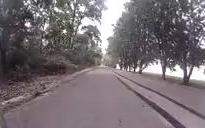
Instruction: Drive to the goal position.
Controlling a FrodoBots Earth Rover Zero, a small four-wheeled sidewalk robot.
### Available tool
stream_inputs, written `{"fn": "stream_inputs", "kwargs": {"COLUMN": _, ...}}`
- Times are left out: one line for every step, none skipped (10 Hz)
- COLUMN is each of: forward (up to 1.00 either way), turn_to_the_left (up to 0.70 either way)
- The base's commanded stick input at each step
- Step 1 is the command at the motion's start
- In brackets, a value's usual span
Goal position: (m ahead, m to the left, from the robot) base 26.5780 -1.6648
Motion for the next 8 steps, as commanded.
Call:
{"fn": "stream_inputs", "kwargs": {"forward": 0.7, "turn_to_the_left": 0.0}}
{"fn": "stream_inputs", "kwargs": {"forward": 0.7, "turn_to_the_left": 0.0}}
{"fn": "stream_inputs", "kwargs": {"forward": 0.7, "turn_to_the_left": 0.0}}
{"fn": "stream_inputs", "kwargs": {"forward": 0.7, "turn_to_the_left": 0.0}}
{"fn": "stream_inputs", "kwargs": {"forward": 0.7, "turn_to_the_left": 0.0}}
{"fn": "stream_inputs", "kwargs": {"forward": 0.7, "turn_to_the_left": 0.0}}
{"fn": "stream_inputs", "kwargs": {"forward": 0.7, "turn_to_the_left": 0.0}}
{"fn": "stream_inputs", "kwargs": {"forward": 0.7, "turn_to_the_left": -0.01}}
